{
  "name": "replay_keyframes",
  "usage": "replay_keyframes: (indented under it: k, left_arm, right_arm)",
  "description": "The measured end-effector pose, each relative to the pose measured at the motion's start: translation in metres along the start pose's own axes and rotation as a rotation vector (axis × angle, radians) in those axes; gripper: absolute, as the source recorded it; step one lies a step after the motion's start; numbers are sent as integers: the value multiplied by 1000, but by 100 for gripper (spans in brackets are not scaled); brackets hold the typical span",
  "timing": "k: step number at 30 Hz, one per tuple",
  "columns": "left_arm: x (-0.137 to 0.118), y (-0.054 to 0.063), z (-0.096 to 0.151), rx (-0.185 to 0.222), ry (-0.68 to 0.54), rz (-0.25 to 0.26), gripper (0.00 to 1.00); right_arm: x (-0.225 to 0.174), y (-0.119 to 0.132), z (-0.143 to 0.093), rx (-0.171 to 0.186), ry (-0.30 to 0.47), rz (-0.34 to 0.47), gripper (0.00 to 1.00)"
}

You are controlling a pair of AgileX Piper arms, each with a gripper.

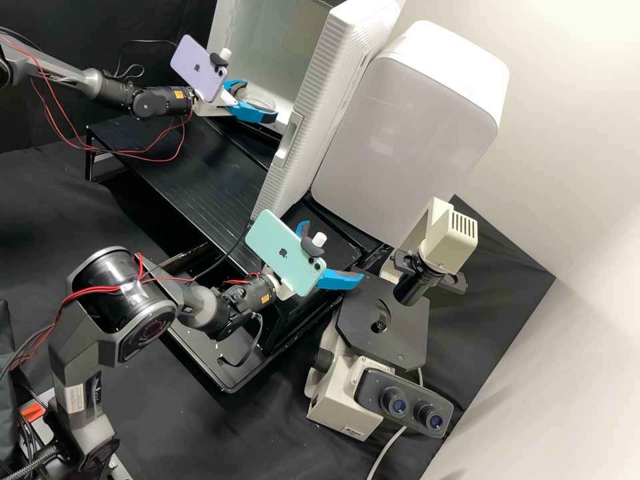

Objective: Place the petri dish in the incubator

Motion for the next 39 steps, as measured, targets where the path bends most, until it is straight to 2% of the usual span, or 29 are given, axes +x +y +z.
replay_keyframes:
  k: [4, 6, 7, 9, 10, 13, 15, 17, 18, 21, 29, 39]
  left_arm:
    - [10, 1, 2, 23, 25, -1, 0]
    - [14, 2, 2, 12, 47, -4, 0]
    - [18, 3, 3, 26, 57, -3, 0]
    - [23, 3, 3, 29, 79, -6, 0]
    - [25, 2, 4, 47, 85, -11, 0]
    - [31, 5, 7, 43, 111, -29, 0]
    - [34, 10, 10, 22, 123, -32, 0]
    - [39, 12, 13, 39, 131, -43, 0]
    - [42, 13, 14, 24, 137, -49, 0]
    - [49, 16, 16, 14, 139, -51, 0]
    - [67, 12, 18, 24, 132, -28, 0]
    - [80, 5, 22, 17, 139, -4, 0]
  right_arm:
    - [0, 0, 0, 0, 0, 0, 100]
    - [0, 0, 0, 0, 0, 0, 100]
    - [0, 0, 0, 0, 0, 0, 100]
    - [0, 0, 0, 0, 0, 0, 100]
    - [0, 0, 0, 0, 0, 0, 100]
    - [0, 0, 0, 0, 0, 0, 100]
    - [0, 0, 0, 0, 0, 0, 100]
    - [0, 0, 0, 0, 0, 0, 100]
    - [0, 0, 0, 0, 0, 0, 100]
    - [0, 0, 0, 0, 0, 0, 100]
    - [0, 0, 0, 0, 0, 0, 100]
    - [0, 0, 0, 0, 0, 0, 100]
